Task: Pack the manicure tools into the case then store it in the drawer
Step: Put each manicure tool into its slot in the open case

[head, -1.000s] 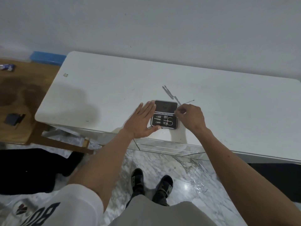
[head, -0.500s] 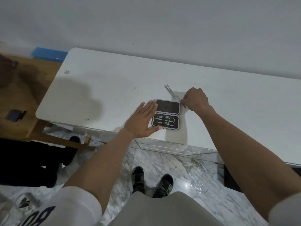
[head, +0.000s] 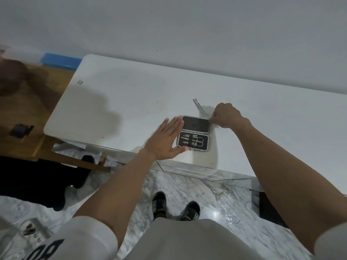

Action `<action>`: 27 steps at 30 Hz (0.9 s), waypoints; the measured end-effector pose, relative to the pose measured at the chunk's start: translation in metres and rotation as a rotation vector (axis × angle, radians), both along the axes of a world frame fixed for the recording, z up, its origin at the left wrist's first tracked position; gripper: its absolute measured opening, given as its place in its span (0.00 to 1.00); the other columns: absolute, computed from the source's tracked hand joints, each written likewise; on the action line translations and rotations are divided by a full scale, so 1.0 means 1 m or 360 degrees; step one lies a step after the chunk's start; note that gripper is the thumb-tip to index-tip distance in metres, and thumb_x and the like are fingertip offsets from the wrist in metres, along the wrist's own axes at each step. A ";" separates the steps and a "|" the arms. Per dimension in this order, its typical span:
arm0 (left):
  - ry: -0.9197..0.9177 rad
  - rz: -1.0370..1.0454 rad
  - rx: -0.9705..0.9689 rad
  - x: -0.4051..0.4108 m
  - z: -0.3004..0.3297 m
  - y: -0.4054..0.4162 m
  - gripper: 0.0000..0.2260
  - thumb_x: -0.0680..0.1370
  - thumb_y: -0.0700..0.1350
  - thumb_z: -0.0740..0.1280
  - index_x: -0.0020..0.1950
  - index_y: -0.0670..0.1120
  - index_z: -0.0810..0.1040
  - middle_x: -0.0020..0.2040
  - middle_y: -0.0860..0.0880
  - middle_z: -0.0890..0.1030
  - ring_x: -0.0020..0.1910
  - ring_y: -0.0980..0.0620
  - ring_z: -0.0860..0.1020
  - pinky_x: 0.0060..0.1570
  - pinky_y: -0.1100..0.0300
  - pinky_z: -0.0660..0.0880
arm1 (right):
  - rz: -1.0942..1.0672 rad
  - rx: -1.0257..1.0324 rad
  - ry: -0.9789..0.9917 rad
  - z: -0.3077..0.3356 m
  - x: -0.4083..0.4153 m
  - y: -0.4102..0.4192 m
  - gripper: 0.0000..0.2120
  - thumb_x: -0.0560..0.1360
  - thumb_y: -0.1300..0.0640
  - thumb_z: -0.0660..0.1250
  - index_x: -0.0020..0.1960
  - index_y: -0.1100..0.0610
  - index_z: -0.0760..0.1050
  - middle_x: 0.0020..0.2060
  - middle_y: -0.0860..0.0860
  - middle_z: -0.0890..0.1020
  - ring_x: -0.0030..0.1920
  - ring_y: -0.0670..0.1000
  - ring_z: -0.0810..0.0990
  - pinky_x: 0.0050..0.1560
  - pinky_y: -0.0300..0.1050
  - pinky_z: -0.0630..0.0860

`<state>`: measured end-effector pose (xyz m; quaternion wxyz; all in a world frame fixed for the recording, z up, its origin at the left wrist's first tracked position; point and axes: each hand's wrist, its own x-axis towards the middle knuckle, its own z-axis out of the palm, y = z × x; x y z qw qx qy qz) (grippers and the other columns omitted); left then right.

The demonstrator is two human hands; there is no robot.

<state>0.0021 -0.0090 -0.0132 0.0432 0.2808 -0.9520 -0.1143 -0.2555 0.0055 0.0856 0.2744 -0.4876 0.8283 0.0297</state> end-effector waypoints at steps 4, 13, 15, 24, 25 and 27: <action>0.0005 0.0003 0.0004 0.000 0.000 0.000 0.43 0.80 0.69 0.52 0.82 0.39 0.48 0.83 0.43 0.48 0.82 0.49 0.45 0.80 0.45 0.49 | 0.0002 -0.0110 -0.0200 -0.004 -0.008 0.005 0.09 0.67 0.54 0.73 0.47 0.53 0.81 0.44 0.53 0.83 0.43 0.56 0.82 0.43 0.48 0.80; 0.0020 0.0001 0.0014 0.000 0.001 0.000 0.43 0.80 0.70 0.49 0.82 0.40 0.48 0.83 0.43 0.48 0.82 0.49 0.45 0.80 0.45 0.48 | -0.0189 -0.0385 -0.0616 0.002 -0.010 0.024 0.10 0.71 0.52 0.69 0.52 0.48 0.78 0.43 0.51 0.83 0.41 0.50 0.79 0.34 0.40 0.71; 0.0035 0.0001 0.0021 0.000 0.001 0.000 0.43 0.80 0.70 0.49 0.82 0.40 0.48 0.83 0.43 0.48 0.82 0.49 0.45 0.80 0.46 0.47 | -0.0297 -0.0461 -0.0801 0.006 -0.006 0.031 0.07 0.71 0.53 0.67 0.48 0.49 0.78 0.39 0.51 0.84 0.36 0.49 0.80 0.36 0.41 0.72; 0.0086 0.0005 0.0009 0.000 0.001 0.001 0.43 0.80 0.70 0.51 0.82 0.40 0.49 0.83 0.43 0.49 0.82 0.49 0.46 0.80 0.47 0.45 | -0.0853 -0.0662 -0.1206 -0.005 0.009 0.053 0.09 0.74 0.60 0.67 0.47 0.65 0.80 0.40 0.58 0.85 0.33 0.52 0.83 0.34 0.43 0.77; 0.0097 0.0007 0.0003 0.000 0.000 0.001 0.43 0.80 0.70 0.51 0.82 0.40 0.50 0.83 0.43 0.49 0.82 0.49 0.46 0.80 0.47 0.46 | -0.0897 -0.0668 -0.1220 -0.008 0.010 0.056 0.08 0.74 0.60 0.68 0.46 0.66 0.80 0.40 0.58 0.86 0.34 0.53 0.83 0.34 0.43 0.78; 0.0104 0.0006 -0.0005 0.000 0.001 0.001 0.43 0.80 0.70 0.51 0.82 0.39 0.51 0.83 0.43 0.50 0.82 0.48 0.47 0.80 0.47 0.47 | -0.0966 -0.0681 -0.1199 -0.011 0.012 0.061 0.05 0.72 0.61 0.69 0.42 0.63 0.81 0.39 0.58 0.85 0.34 0.53 0.84 0.34 0.42 0.78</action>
